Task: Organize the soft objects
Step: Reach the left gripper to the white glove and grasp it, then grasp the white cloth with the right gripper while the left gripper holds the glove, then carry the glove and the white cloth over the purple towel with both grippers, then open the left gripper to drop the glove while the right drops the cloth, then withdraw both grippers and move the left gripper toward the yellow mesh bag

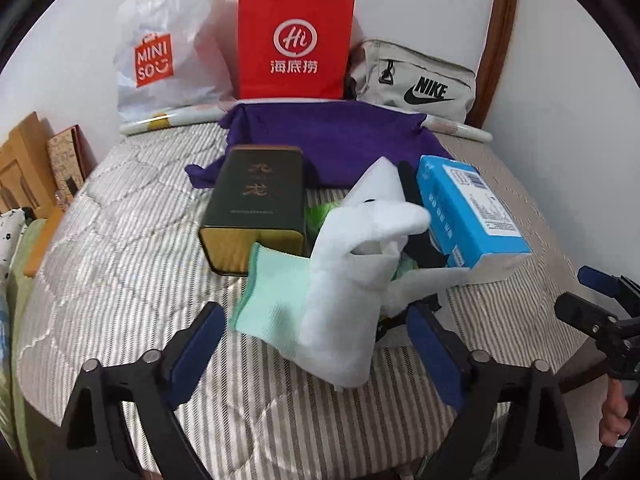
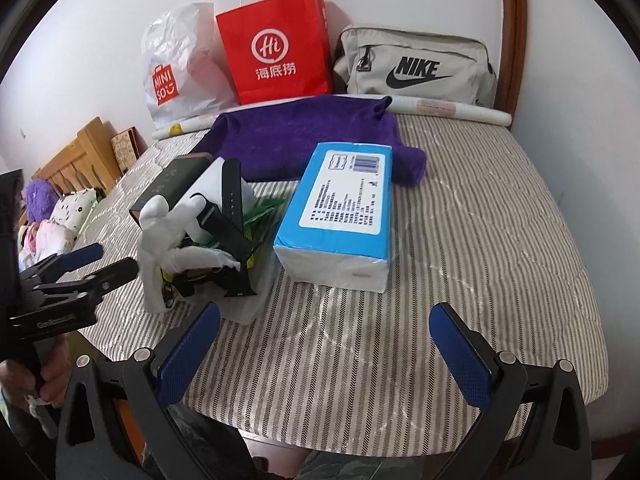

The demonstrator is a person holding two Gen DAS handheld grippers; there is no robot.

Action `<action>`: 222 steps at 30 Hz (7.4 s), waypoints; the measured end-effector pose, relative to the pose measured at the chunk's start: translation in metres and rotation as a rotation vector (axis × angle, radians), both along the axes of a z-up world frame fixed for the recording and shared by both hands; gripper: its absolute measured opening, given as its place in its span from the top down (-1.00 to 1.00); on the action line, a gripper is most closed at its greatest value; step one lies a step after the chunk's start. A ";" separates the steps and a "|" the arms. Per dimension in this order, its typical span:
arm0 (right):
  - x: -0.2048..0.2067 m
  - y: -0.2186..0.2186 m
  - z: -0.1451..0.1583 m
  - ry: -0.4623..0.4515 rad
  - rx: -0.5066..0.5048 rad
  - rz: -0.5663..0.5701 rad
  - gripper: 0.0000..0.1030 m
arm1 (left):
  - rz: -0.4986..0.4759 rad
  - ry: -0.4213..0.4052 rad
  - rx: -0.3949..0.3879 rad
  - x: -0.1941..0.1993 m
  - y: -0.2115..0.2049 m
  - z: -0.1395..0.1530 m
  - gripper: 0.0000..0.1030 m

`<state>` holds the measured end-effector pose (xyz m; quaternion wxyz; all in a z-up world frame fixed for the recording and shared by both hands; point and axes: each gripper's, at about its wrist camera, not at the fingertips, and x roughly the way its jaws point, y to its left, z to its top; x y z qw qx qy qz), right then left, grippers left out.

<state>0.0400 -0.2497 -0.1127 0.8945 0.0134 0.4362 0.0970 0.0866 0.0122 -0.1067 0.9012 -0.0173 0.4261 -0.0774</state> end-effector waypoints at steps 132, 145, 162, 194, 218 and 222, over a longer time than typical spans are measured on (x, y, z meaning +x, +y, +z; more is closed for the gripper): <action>0.247 0.006 0.050 -0.111 0.021 0.227 0.54 | 0.054 0.062 -0.177 0.213 0.055 0.057 0.83; 0.324 0.020 0.008 -0.026 -0.028 0.251 0.54 | 0.007 0.183 -0.191 0.298 0.044 0.016 0.83; 0.369 0.027 -0.049 0.127 -0.091 0.268 0.51 | -0.005 0.317 -0.164 0.353 0.036 -0.041 0.73; 0.244 0.013 0.022 0.004 0.032 0.207 -0.32 | 0.055 0.129 -0.184 0.241 0.057 0.034 -0.21; 0.083 0.093 -0.022 -0.015 -0.037 0.403 -0.09 | 0.096 0.082 -0.217 0.069 0.069 0.001 -0.21; 0.089 0.102 -0.036 0.016 -0.084 0.387 0.02 | 0.091 0.078 -0.231 0.057 0.070 -0.008 -0.21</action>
